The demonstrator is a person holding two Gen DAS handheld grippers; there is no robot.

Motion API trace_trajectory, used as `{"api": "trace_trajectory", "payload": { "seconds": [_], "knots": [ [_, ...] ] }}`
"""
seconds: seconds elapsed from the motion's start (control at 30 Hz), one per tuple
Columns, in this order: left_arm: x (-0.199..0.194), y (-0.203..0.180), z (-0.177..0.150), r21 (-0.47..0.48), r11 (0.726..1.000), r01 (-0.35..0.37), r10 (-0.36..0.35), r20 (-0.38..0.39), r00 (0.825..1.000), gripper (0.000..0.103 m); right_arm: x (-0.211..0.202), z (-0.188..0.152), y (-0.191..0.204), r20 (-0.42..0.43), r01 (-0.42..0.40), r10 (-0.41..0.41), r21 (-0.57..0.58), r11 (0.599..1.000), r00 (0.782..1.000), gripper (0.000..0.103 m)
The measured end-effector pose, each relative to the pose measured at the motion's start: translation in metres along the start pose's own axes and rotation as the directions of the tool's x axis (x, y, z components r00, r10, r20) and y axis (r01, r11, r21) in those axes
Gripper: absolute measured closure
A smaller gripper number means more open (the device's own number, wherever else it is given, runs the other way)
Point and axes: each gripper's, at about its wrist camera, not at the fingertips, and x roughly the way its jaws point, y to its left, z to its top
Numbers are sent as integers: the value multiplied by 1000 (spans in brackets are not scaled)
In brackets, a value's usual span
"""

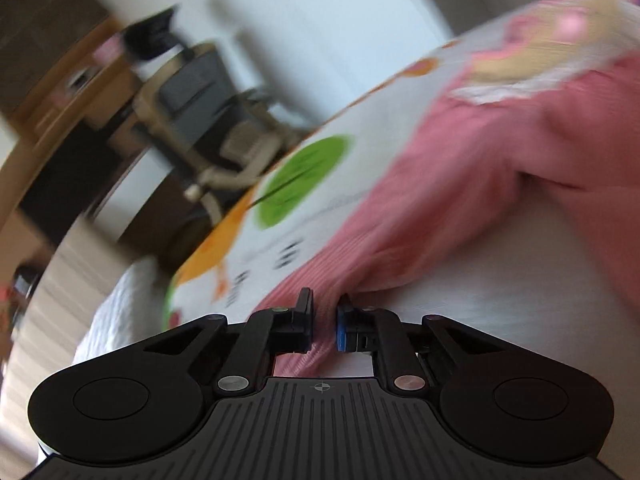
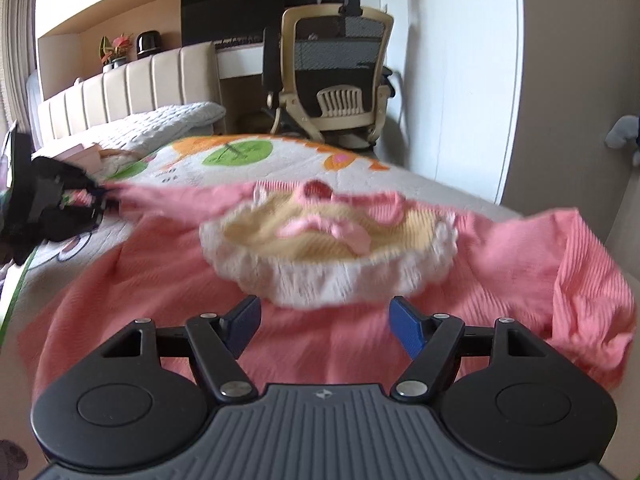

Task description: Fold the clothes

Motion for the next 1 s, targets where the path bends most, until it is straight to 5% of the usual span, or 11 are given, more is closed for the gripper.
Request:
{"api": "trace_trajectory", "payload": {
  "seconds": [0.1, 0.23, 0.33, 0.43, 0.53, 0.6, 0.67, 0.73, 0.83, 0.93, 1.0],
  "knots": [
    [15, 23, -8, -45, 997, -65, 63, -45, 997, 88, 9, -7, 4, -35, -16, 15, -3, 1000, 999, 32],
    [25, 42, -15, -84, 988, -127, 120, -83, 989, 69, 6, -1, 3, -5, 17, -17, -11, 1000, 1000, 32],
    [17, 53, -18, -120, 986, -117, 108, -81, 991, 58, -7, 7, -8, 56, 180, -176, -82, 980, 983, 32],
    [1, 59, -23, -174, 983, -56, 44, -72, 996, 50, 2, 3, -28, 56, 413, -411, -221, 884, 910, 32],
    [-20, 59, -28, -235, 972, 18, -33, -60, 998, 40, 20, -5, -73, -17, 536, -571, -323, 780, 821, 32],
    [-35, 59, -29, -267, 962, 52, -65, -40, 997, 30, 20, -3, -106, 20, 685, -725, -344, 642, 689, 32],
    [-52, 59, -28, -299, 951, 84, -91, -9, 996, 19, -1, 7, -129, 51, 785, -804, -264, 561, 592, 32],
    [-68, 56, -24, -331, 931, 152, -150, 32, 988, 16, -35, 15, -130, 69, 777, -777, -138, 614, 626, 33],
    [-95, 41, -16, -339, 897, 283, -262, 107, 959, 13, -50, 9, -89, 64, 629, -627, -150, 763, 776, 32],
    [-125, 10, -4, -258, 866, 427, -390, 183, 902, 12, -63, 1, -45, 52, 446, -444, -171, 879, 895, 32],
    [-149, -15, 2, -168, 841, 514, -478, 215, 852, 10, -72, -4, -16, 42, 311, -309, -183, 933, 950, 32]
  ]
}}
